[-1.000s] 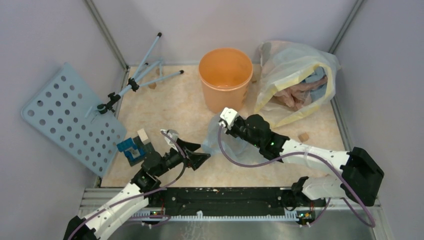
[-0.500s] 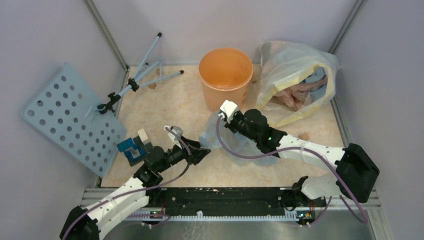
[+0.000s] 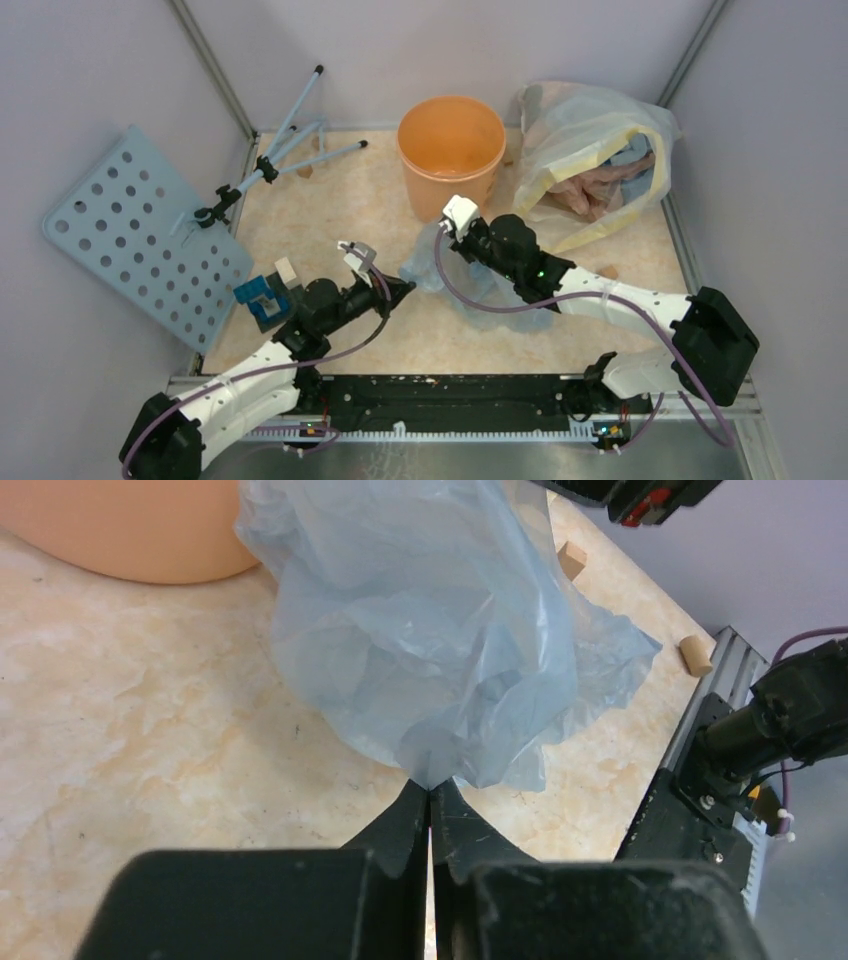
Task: Put the trash bags into the trash bin
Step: Unfold the trash bag at the center of the board.
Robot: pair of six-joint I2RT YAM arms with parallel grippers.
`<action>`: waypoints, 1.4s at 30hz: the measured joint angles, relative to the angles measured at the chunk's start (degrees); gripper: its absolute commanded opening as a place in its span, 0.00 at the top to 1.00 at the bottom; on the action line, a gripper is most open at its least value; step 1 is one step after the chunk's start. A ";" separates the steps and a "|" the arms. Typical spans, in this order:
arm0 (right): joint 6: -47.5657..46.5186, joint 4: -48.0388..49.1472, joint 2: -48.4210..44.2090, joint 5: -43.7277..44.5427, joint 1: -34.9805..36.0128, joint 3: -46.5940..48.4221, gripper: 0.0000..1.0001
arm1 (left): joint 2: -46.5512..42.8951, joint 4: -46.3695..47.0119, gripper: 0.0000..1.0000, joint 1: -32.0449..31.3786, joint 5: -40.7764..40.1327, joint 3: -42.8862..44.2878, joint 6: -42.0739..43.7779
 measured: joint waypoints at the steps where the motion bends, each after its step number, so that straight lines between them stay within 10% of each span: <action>1: -0.11 0.00 0.00 0.20 -0.02 0.00 1.00 | -0.09 -1.57 1.00 0.00 -0.31 1.07 0.48; 15: -10.21 -1.49 -0.42 16.50 -2.97 1.20 1.00 | 4.13 -39.67 1.00 0.00 -3.76 26.47 0.09; 21: -11.69 -1.70 -2.01 19.32 -3.13 1.11 0.76 | 4.33 -48.72 1.00 0.00 -3.82 31.82 0.00; 29: -9.07 -4.92 -11.89 13.27 -3.28 -1.44 0.38 | 4.35 -51.17 1.00 0.00 -0.13 32.41 -0.28; 42: 9.16 -7.23 -30.91 4.33 -3.28 -14.36 0.43 | 5.01 -49.13 1.00 0.00 0.90 32.41 -0.79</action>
